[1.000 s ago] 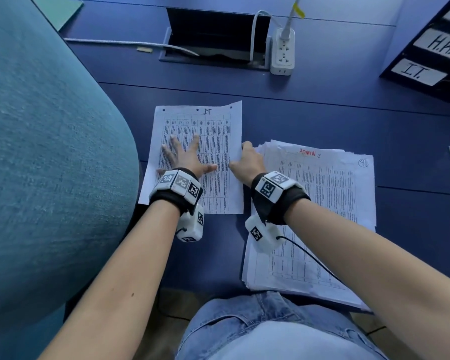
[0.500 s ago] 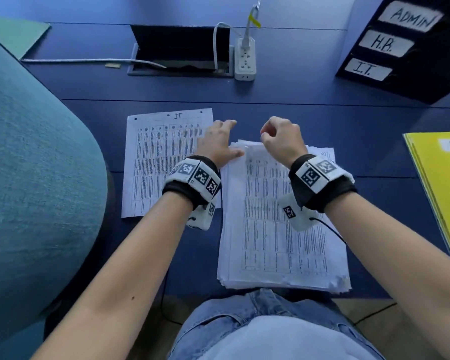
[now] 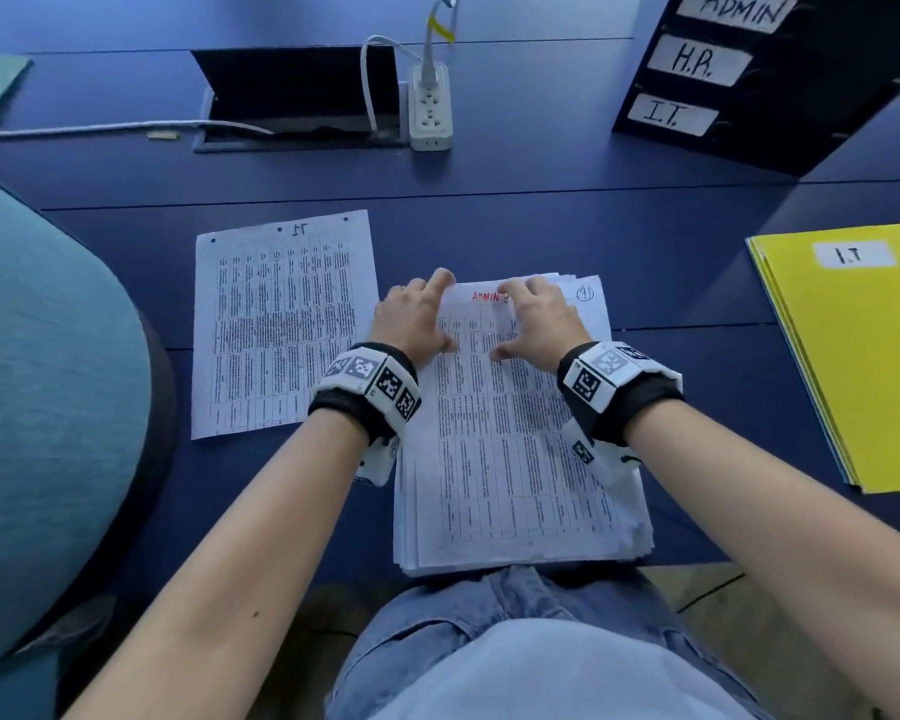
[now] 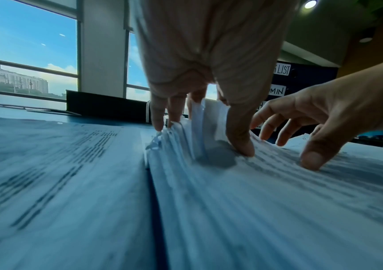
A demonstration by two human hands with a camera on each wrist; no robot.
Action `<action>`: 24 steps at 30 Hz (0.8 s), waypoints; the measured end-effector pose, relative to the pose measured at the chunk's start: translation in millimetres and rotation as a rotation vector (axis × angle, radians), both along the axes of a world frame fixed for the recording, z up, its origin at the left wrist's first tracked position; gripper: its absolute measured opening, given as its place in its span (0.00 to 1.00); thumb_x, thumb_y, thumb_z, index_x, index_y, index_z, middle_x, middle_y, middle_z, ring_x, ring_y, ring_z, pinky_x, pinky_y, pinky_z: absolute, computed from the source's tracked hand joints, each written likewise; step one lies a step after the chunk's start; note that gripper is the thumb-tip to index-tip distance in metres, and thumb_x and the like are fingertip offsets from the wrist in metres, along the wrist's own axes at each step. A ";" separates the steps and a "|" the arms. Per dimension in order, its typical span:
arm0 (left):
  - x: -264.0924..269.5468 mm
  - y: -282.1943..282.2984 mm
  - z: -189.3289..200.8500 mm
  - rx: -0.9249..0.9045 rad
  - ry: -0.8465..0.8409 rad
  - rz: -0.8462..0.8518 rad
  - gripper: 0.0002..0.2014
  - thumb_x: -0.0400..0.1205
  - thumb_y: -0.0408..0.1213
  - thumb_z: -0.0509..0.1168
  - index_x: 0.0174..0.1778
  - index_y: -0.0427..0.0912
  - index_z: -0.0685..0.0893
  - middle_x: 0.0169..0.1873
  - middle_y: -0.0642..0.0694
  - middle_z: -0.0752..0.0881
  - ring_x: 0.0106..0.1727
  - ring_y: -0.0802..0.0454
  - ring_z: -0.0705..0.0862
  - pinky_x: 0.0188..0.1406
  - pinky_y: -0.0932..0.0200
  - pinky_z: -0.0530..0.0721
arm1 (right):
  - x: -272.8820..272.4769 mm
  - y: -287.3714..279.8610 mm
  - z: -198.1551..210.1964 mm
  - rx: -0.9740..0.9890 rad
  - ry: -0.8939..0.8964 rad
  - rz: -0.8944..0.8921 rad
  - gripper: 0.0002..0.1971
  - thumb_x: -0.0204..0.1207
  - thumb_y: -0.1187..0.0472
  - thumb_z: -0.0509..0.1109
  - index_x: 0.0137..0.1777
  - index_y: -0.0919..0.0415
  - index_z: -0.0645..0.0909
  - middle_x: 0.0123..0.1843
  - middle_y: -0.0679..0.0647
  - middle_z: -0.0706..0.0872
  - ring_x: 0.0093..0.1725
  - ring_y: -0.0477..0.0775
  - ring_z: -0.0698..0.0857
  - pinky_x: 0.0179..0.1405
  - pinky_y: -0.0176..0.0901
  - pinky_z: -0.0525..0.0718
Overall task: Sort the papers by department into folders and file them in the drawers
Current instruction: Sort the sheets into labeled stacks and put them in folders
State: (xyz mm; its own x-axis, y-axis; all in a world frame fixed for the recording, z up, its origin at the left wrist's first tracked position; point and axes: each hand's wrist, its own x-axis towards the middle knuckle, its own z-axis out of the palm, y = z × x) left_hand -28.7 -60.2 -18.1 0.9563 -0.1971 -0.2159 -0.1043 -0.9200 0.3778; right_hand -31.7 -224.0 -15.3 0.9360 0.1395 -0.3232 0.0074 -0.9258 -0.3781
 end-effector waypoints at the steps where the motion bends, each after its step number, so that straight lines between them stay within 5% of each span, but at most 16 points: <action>1: -0.4 0.3 -0.3 -0.023 -0.003 -0.012 0.30 0.71 0.39 0.75 0.66 0.43 0.69 0.55 0.40 0.81 0.57 0.41 0.79 0.58 0.45 0.78 | -0.6 1.5 -0.4 -0.020 -0.005 0.016 0.43 0.63 0.52 0.81 0.76 0.54 0.63 0.72 0.55 0.69 0.72 0.57 0.66 0.67 0.58 0.71; 4: 1.3 5.1 -1.3 -0.019 0.006 -0.072 0.29 0.74 0.36 0.72 0.70 0.45 0.68 0.67 0.40 0.77 0.67 0.39 0.75 0.67 0.42 0.72 | -1.6 4.5 -1.3 -0.088 -0.015 0.076 0.49 0.64 0.53 0.80 0.81 0.52 0.53 0.79 0.52 0.60 0.76 0.57 0.60 0.68 0.60 0.66; 6: 0.3 9.5 -0.5 0.059 0.052 -0.120 0.34 0.77 0.38 0.69 0.78 0.52 0.61 0.79 0.41 0.62 0.79 0.40 0.61 0.76 0.34 0.57 | -1.8 5.0 -2.4 -0.128 -0.033 0.113 0.48 0.65 0.53 0.79 0.81 0.52 0.53 0.80 0.51 0.58 0.77 0.56 0.59 0.69 0.60 0.65; 9: -3.8 15.9 2.4 0.142 0.097 -0.200 0.35 0.80 0.43 0.65 0.80 0.58 0.55 0.82 0.46 0.51 0.82 0.46 0.49 0.75 0.31 0.44 | -3.2 5.1 -4.0 -0.155 -0.057 0.139 0.45 0.66 0.52 0.78 0.80 0.53 0.56 0.79 0.51 0.62 0.77 0.55 0.60 0.69 0.59 0.63; 13: -7.0 23.7 3.0 0.049 0.022 -0.200 0.24 0.79 0.55 0.63 0.68 0.48 0.77 0.76 0.47 0.67 0.79 0.49 0.57 0.76 0.32 0.45 | -5.2 4.0 -3.2 -0.147 -0.134 0.134 0.35 0.65 0.53 0.78 0.69 0.57 0.67 0.74 0.51 0.67 0.75 0.54 0.62 0.68 0.58 0.62; 15: -6.9 24.7 4.0 -0.051 0.001 -0.164 0.29 0.75 0.66 0.54 0.58 0.47 0.83 0.73 0.51 0.72 0.78 0.52 0.59 0.76 0.34 0.43 | -7.8 3.8 -1.6 -0.149 -0.191 0.164 0.27 0.66 0.54 0.78 0.62 0.58 0.71 0.71 0.50 0.69 0.75 0.53 0.61 0.71 0.59 0.58; 18: -2.7 23.9 6.3 -0.172 -0.015 -0.147 0.45 0.68 0.74 0.35 0.59 0.50 0.85 0.72 0.55 0.74 0.77 0.55 0.62 0.76 0.37 0.43 | -13.1 6.8 0.3 -0.128 -0.247 0.201 0.17 0.69 0.56 0.75 0.54 0.57 0.73 0.61 0.48 0.77 0.71 0.52 0.67 0.73 0.61 0.50; 20: 0.8 23.2 9.7 -0.224 -0.024 -0.129 0.41 0.75 0.70 0.37 0.60 0.48 0.85 0.70 0.55 0.77 0.76 0.56 0.66 0.76 0.39 0.45 | -15.9 9.6 0.9 -0.103 -0.277 0.183 0.13 0.71 0.60 0.72 0.55 0.57 0.76 0.56 0.47 0.80 0.68 0.53 0.69 0.74 0.61 0.47; 24: 5.9 21.2 13.0 -0.215 -0.089 -0.143 0.14 0.83 0.42 0.60 0.62 0.43 0.84 0.62 0.47 0.83 0.64 0.49 0.79 0.72 0.53 0.59 | -19.5 11.9 5.0 -0.092 -0.358 0.156 0.11 0.73 0.70 0.64 0.48 0.60 0.86 0.53 0.54 0.82 0.65 0.58 0.73 0.73 0.64 0.46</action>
